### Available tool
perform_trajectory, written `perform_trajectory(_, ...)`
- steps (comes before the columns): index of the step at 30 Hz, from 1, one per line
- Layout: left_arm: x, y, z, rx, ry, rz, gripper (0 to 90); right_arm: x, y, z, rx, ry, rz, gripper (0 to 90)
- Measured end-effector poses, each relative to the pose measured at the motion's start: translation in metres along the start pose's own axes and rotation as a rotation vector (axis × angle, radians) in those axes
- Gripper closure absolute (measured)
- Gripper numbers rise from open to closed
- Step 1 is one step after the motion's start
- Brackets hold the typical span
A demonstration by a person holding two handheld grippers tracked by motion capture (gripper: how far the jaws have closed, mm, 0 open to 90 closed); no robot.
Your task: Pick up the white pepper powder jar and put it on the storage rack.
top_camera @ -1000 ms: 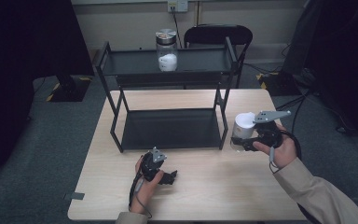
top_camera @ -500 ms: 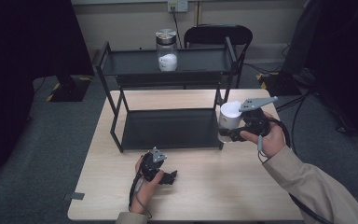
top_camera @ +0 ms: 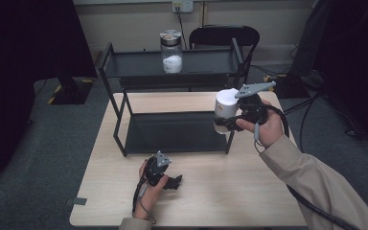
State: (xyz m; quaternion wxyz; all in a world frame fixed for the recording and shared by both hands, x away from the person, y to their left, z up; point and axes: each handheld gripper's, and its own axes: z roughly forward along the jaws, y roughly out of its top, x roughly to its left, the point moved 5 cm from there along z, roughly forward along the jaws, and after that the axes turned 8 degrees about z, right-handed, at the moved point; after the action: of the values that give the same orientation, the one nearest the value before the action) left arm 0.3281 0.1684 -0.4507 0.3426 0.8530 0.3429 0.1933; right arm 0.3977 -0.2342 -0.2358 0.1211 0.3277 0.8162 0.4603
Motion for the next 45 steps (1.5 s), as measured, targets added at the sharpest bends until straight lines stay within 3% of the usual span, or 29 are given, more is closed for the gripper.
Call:
perform_trajectory(17,0.000,0.000,0.000,-0.001,0.000,-0.001,0.0,0.000,0.039,0.005,-0.006,-0.023,0.003,30.6)
perform_trajectory(36,0.000,0.000,0.000,0.002,-0.001,0.000,0.0,0.014,0.081,0.003,-0.012,-0.056,-0.027,30.7)
perform_trajectory(45,0.000,0.000,0.000,0.002,-0.001,0.000,0.1,0.016,0.099,0.001,-0.027,-0.057,-0.018,30.6)
